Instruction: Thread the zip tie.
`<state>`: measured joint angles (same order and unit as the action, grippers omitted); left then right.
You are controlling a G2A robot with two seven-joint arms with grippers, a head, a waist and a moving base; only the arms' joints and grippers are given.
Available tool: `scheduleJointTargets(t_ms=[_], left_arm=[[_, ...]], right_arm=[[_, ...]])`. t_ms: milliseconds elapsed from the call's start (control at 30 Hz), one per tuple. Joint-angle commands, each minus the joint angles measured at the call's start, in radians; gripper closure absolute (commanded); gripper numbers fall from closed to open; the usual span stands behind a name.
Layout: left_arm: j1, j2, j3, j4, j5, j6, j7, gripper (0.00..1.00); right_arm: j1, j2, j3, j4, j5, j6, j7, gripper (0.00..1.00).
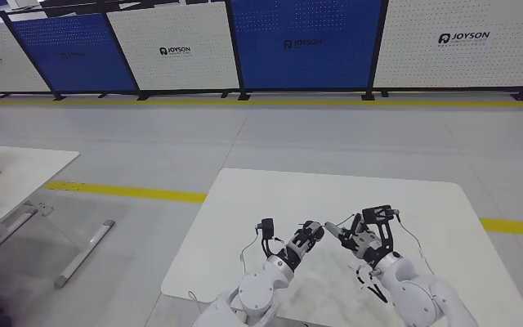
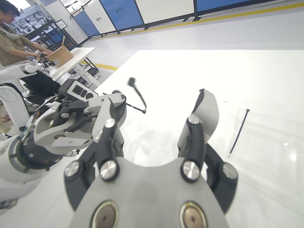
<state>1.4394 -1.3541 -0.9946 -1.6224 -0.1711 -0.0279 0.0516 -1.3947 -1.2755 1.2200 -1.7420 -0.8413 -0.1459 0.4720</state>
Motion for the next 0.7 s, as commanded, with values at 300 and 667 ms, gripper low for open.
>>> scheduleJointTargets(t_ms=[300, 667], left_arm=[[0.001, 0.000, -0.005, 0.000, 0.001, -0.002, -0.003, 1.00], [-0.004, -0.002, 0.002, 0.006, 0.009, 0.002, -0.006, 1.00]], right_arm=[[0.000, 0.004, 0.005, -0.006, 0.007, 0.001, 0.004, 0.91], [0.007, 0.007, 0.001, -0.007, 0.000, 0.003, 0.003, 1.00]])
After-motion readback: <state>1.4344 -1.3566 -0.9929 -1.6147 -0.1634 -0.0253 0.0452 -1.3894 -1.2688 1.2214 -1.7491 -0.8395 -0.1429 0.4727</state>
